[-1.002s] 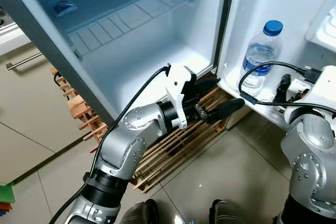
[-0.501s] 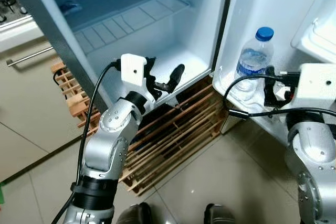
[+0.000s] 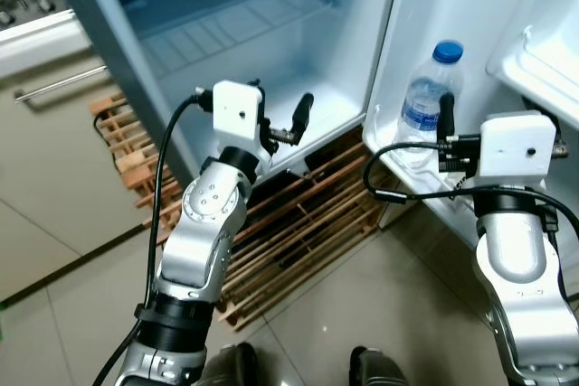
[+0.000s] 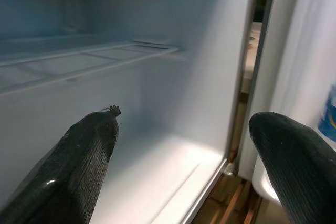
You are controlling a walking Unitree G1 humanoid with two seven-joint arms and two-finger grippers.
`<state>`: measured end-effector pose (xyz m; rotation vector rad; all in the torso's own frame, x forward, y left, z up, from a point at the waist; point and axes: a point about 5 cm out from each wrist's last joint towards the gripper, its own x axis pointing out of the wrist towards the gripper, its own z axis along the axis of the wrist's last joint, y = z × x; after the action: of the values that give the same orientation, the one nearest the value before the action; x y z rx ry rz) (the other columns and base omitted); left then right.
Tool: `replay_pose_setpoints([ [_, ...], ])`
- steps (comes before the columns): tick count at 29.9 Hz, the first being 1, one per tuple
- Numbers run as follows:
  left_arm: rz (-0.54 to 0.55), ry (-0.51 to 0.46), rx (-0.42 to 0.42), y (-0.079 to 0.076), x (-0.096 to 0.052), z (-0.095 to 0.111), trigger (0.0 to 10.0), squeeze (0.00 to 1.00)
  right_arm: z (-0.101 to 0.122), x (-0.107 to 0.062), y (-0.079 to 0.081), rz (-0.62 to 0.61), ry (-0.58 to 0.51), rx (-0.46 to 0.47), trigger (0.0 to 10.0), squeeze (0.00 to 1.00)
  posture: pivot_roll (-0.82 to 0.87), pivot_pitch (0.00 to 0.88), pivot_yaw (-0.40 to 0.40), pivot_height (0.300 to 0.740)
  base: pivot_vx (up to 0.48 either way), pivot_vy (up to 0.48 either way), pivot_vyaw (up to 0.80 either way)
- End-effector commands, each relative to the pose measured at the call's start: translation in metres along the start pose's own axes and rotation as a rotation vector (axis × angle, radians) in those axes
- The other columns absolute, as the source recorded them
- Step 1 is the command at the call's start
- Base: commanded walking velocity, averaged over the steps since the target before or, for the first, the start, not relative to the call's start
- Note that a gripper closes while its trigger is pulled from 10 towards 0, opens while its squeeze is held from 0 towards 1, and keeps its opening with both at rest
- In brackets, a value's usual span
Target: Restocking fridge
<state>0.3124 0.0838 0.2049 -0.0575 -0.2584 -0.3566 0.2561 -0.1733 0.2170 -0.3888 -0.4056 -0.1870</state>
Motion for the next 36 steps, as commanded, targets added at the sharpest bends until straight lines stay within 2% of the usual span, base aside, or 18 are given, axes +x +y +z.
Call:
replay_pose_setpoints([
  [1,0.009,-0.006,0.009,0.0,0.001,0.0,10.0,0.0,0.006,0.001,-0.003,-0.03,-0.055,-0.002,10.0,0.0,-0.16,0.092,0.047,0.74,-0.48,0.0,0.0],
  [6,0.023,-0.007,0.005,0.001,0.001,-0.001,10.0,0.0,-0.001,0.005,0.002,-0.005,-0.05,0.005,10.0,0.0,-0.16,0.092,0.046,0.74,-0.48,0.0,0.0],
  [15,0.043,-0.03,-0.009,0.007,0.0,-0.001,10.0,0.0,-0.002,0.011,0.011,0.049,-0.065,0.061,10.0,0.0,-0.15,0.089,0.045,0.74,0.0,0.0,0.0],
  [19,0.08,-0.036,-0.013,0.015,-0.003,-0.002,10.0,0.0,-0.002,0.011,0.005,0.024,-0.058,0.09,10.0,0.0,-0.16,0.09,0.046,0.74,0.233,-0.27,0.0],
  [22,0.125,-0.029,0.008,0.021,-0.005,-0.005,10.0,0.0,-0.014,0.011,-0.001,-0.009,0.0,0.093,10.0,0.0,-0.16,0.09,0.047,0.74,0.33,-0.345,0.0],
  [24,0.175,-0.017,0.025,0.03,-0.007,-0.008,10.0,0.0,-0.032,0.011,-0.005,-0.04,0.098,0.112,10.0,0.0,-0.15,0.084,0.052,0.74,0.369,-0.304,0.0],
  [25,0.175,-0.017,0.025,0.03,-0.007,-0.008,10.0,0.0,-0.032,0.011,-0.005,-0.04,0.098,0.112,10.0,0.0,-0.15,0.084,0.052,0.74,0.371,-0.3,0.0],
  [26,0.225,0.008,0.047,0.039,-0.011,-0.013,10.0,0.0,-0.044,0.009,-0.006,-0.047,0.145,0.115,10.0,0.0,-0.14,0.076,0.059,0.74,0.382,-0.285,0.0],
  [28,0.26,0.027,0.056,0.047,-0.013,-0.017,10.0,0.0,-0.053,0.007,-0.007,-0.054,0.181,0.117,10.0,0.0,-0.14,0.075,0.059,0.74,0.382,-0.285,0.0],
  [30,0.336,0.056,0.064,0.062,-0.019,-0.023,10.0,0.0,-0.061,0.006,-0.01,-0.087,0.224,0.139,10.0,0.0,-0.14,0.069,0.065,0.74,0.191,-0.142,0.0],
  [33,0.347,0.066,0.071,0.067,-0.025,-0.025,10.0,0.0,-0.061,0.006,-0.01,-0.086,0.22,0.134,10.0,0.0,-0.13,0.069,0.062,0.74,0.0,0.0,0.0],
  [36,0.282,0.06,0.085,0.056,-0.029,-0.026,10.0,0.0,-0.066,0.007,-0.006,-0.069,0.237,0.131,10.0,0.0,-0.12,0.067,0.056,0.74,0.0,0.0,0.0],
])
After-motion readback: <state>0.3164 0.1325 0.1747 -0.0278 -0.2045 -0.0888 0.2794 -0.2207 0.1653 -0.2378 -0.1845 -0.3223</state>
